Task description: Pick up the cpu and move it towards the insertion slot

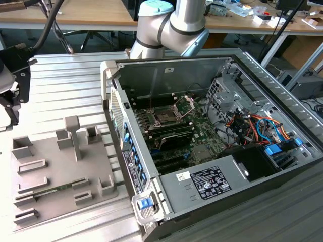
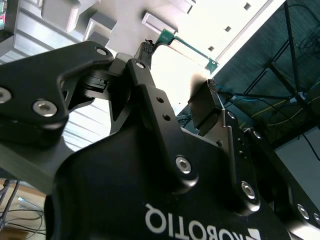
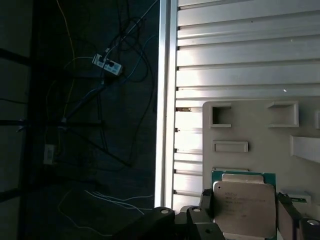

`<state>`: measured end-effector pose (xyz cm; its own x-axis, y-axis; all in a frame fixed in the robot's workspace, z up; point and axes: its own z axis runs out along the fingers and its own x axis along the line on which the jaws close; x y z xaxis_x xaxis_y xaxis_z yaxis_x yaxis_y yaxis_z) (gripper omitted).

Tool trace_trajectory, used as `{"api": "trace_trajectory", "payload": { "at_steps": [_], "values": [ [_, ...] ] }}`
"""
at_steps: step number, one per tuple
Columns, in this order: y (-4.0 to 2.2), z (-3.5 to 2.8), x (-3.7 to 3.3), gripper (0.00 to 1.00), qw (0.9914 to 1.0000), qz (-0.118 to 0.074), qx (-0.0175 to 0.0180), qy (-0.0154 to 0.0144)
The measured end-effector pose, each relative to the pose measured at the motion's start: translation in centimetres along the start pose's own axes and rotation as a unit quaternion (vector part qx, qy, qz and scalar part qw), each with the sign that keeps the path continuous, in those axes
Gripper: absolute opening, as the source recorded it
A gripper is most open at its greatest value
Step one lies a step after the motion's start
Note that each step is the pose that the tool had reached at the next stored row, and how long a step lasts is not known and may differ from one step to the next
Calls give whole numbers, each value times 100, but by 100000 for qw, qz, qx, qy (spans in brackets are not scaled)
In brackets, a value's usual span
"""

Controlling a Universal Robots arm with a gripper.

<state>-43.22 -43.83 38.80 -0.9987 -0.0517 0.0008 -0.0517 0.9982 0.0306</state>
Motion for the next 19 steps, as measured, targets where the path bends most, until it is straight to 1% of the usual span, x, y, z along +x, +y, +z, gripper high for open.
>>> {"api": "trace_trajectory", "payload": {
  "at_steps": [19],
  "values": [
    [3, -105, 0, 55, 100000, 2, 1, -2]
  ]
}}
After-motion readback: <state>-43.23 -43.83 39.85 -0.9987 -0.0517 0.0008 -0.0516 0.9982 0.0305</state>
